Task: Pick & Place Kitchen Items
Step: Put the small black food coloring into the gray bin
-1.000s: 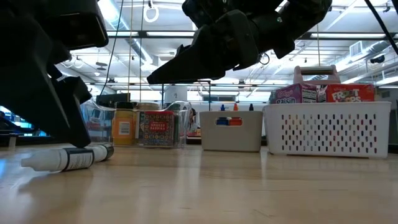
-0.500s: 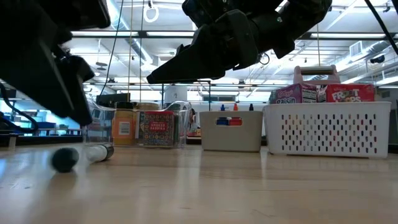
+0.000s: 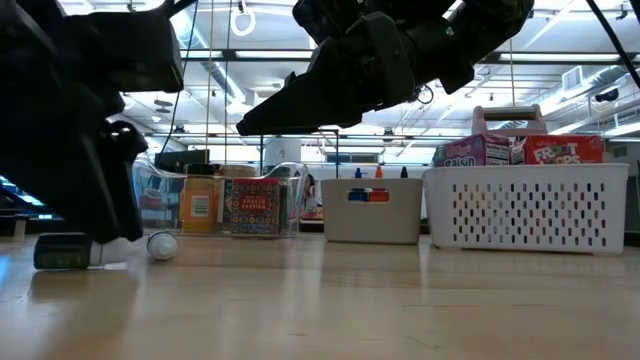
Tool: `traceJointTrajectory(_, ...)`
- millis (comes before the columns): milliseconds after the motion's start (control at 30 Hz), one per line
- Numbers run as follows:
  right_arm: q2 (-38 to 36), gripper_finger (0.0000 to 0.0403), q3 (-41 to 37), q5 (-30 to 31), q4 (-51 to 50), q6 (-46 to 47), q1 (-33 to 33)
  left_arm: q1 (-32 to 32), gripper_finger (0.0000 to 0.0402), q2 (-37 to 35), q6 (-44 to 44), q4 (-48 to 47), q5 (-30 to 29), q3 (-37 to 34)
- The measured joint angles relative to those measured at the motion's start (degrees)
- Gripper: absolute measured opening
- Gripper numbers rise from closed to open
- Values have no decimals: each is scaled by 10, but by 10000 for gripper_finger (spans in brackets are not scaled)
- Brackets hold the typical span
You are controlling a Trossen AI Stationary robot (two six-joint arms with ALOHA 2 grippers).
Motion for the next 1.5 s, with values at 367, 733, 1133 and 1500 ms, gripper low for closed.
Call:
traceJointTrajectory(367, 0, 261, 0, 0, -1, -3, 0, -1, 168, 23, 2, -17, 23, 3)
traceJointTrajectory(733, -21, 261, 0, 6, -42, -3, 1, -1, 78, 25, 0, -15, 12, 3)
traceJointTrajectory(1133, -211, 261, 0, 129, -407, 131, 44, 40, 81, -4, 174, -81, -44, 99)
traceJointTrajectory(1500, -272, 261, -12, 160, -614, 302, 72, 228, 91, -8, 481, 16, -44, 163)
